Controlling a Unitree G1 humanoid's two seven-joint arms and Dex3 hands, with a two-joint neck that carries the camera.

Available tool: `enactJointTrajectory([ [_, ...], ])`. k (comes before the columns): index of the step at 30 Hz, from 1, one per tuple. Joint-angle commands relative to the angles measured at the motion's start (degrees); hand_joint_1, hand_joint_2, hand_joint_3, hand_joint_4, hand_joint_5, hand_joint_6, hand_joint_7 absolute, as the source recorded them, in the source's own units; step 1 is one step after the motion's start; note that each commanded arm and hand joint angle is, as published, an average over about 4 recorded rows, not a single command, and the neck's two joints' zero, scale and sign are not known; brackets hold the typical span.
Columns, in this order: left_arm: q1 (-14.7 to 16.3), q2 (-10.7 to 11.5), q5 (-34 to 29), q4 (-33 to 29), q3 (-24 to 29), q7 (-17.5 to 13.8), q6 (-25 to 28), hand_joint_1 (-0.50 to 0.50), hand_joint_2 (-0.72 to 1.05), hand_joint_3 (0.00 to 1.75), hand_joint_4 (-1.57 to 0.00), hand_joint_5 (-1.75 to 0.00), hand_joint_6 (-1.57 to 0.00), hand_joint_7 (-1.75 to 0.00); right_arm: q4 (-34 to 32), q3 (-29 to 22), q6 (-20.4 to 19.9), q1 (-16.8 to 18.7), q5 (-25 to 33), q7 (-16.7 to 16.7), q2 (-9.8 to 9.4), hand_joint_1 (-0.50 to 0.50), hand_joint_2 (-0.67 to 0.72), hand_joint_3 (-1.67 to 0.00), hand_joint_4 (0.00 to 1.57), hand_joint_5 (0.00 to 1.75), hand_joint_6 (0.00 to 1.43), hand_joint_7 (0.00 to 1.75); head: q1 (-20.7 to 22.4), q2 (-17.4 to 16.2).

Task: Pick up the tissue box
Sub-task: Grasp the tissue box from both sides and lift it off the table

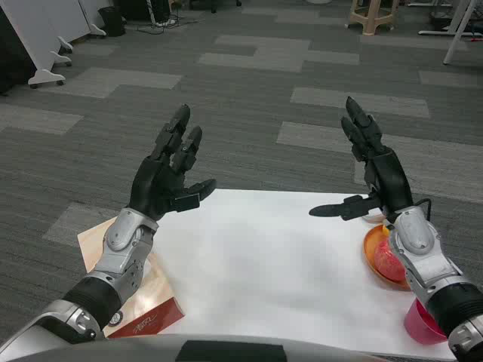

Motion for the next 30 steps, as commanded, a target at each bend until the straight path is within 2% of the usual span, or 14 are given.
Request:
enactJointTrajectory([
  [1,-0.9,-3.2,-3.6,0.8,1.1,0.0,4.7,0.50,0.96,0.09,0.00,0.00,0.00,0.00,-0.8,0.5,1.1,-2.2,1.8,0.1,0.37,-0.46,0.15,-0.16,0.03,0.39,0.00,0.07,1.3,4.4],
  [3,-0.9,-3.2,-3.6,0.8,1.1,0.0,4.7,0.50,0.96,0.09,0.00,0.00,0.00,0.00,-0.8,0.5,1.1,-2.2,1.8,0.1,0.37,-0.46,0.15,-0.16,0.03,0.39,0.00,0.07,0.8,2.6],
  [27,-0.9,-3.2,-3.6,0.7,1.2,0.0,4.6,0.50,0.96,0.09,0.00,0.00,0.00,0.00,-0.8,0.5,1.1,-2.2,1.8,0.1,0.37,-0.46,0.15,-0.16,0.03,0.39,0.00,0.07,0.7,2.5],
  [30,-0.8,-3.2,-3.6,0.7,1.2,0.0,4.6,0.50,0.96,0.09,0.00,0.00,0.00,0.00,-0.8,0.5,1.1,-2.2,1.8,0.1,0.37,-0.46,0.19,-0.16,0.03,0.39,0.00,0.07,0.7,2.5],
])
